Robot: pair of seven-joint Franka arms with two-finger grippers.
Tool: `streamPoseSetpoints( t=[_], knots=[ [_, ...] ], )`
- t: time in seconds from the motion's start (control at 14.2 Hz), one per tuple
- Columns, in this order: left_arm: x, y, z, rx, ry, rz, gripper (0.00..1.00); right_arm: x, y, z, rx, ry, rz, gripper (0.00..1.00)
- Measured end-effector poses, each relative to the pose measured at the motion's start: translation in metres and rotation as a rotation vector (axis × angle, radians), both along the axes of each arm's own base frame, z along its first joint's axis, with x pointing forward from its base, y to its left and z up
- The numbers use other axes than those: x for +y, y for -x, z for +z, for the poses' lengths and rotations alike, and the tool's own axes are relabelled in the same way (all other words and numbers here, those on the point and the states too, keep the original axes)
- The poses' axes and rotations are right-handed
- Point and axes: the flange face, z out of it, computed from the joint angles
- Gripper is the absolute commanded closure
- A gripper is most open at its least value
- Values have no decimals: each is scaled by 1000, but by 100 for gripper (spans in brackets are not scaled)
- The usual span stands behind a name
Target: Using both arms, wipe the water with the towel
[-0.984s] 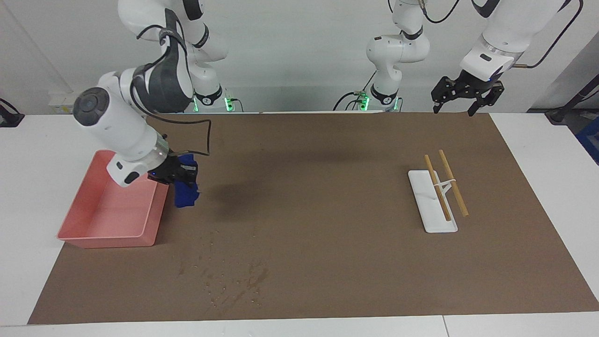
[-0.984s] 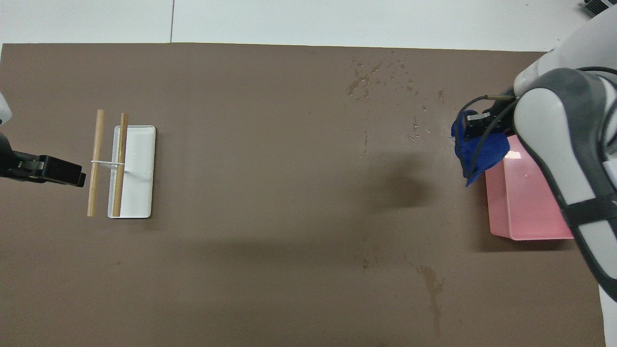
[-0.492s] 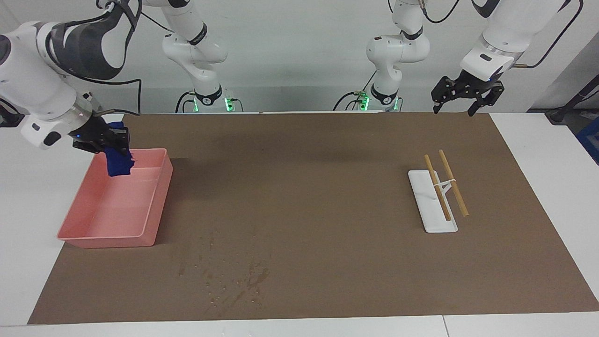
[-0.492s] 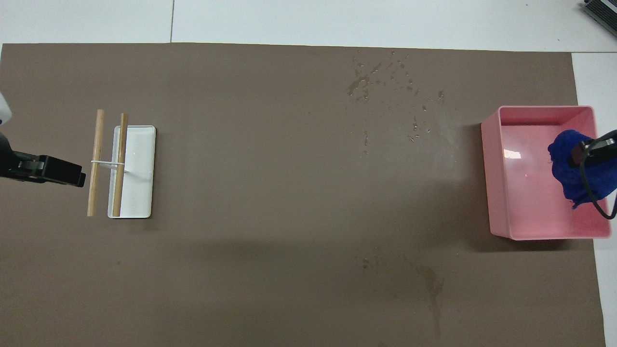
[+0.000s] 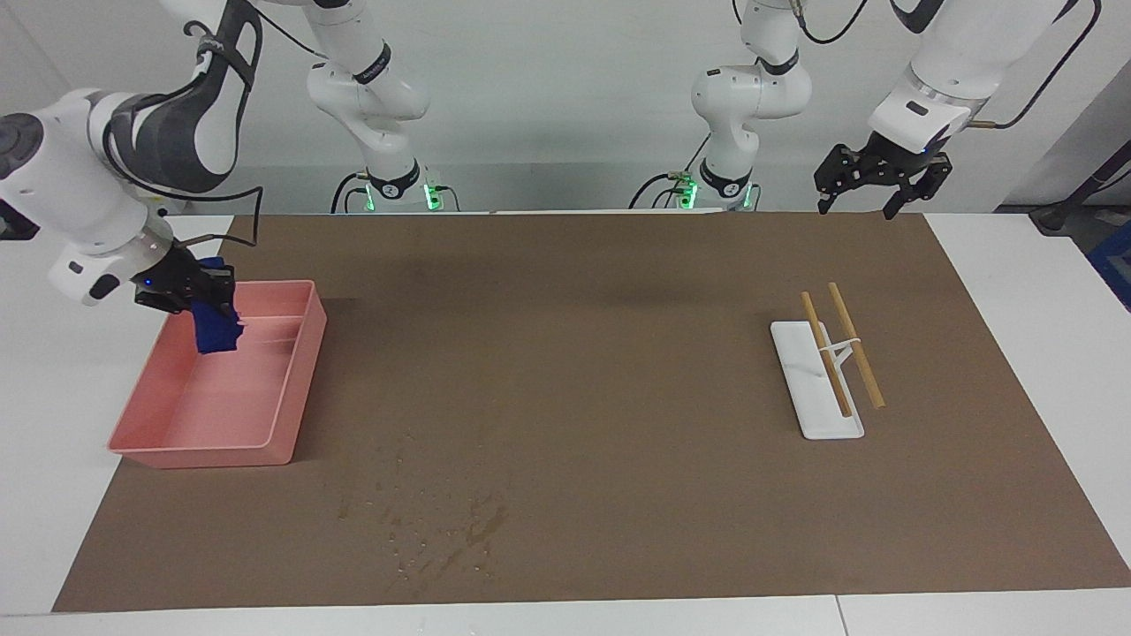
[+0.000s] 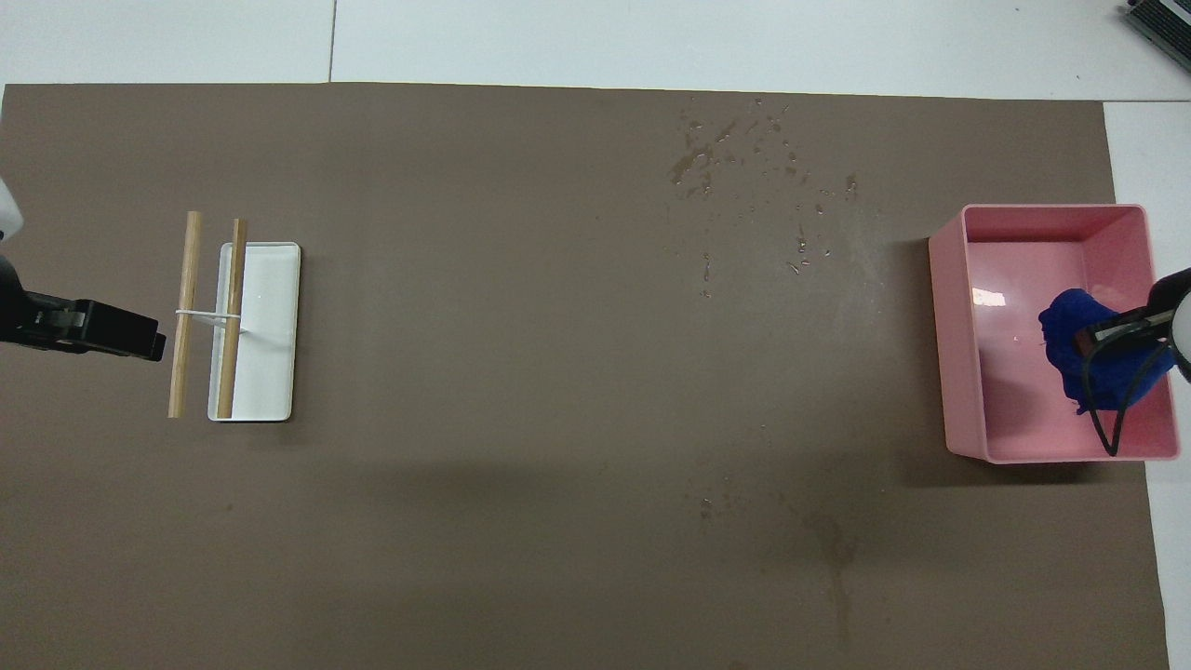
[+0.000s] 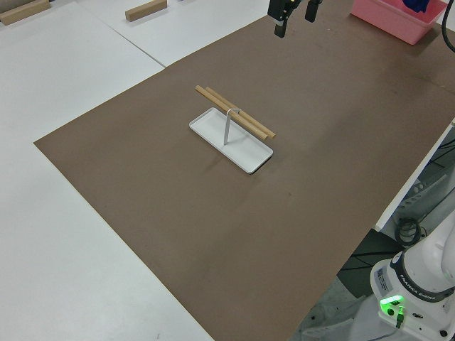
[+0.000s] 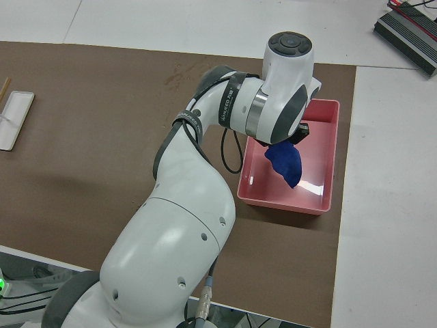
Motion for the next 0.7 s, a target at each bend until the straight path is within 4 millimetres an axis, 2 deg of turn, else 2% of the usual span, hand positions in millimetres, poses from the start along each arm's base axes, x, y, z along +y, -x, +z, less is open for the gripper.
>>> streamPoseSetpoints(
  t=[0.21, 0.49, 0.56, 0.7],
  knots=[
    [0, 0, 0, 0, 0, 0, 0, 0, 1, 4, -8, 1, 2, 0],
    [0, 0, 0, 0, 0, 0, 0, 9, 2, 25, -37, 6, 18, 0],
    [0, 0, 0, 0, 0, 0, 0, 14, 1, 38, -38, 4, 26, 0],
    [0, 0, 0, 0, 0, 0, 0, 31, 3, 81, -36, -1, 55, 0]
  ],
)
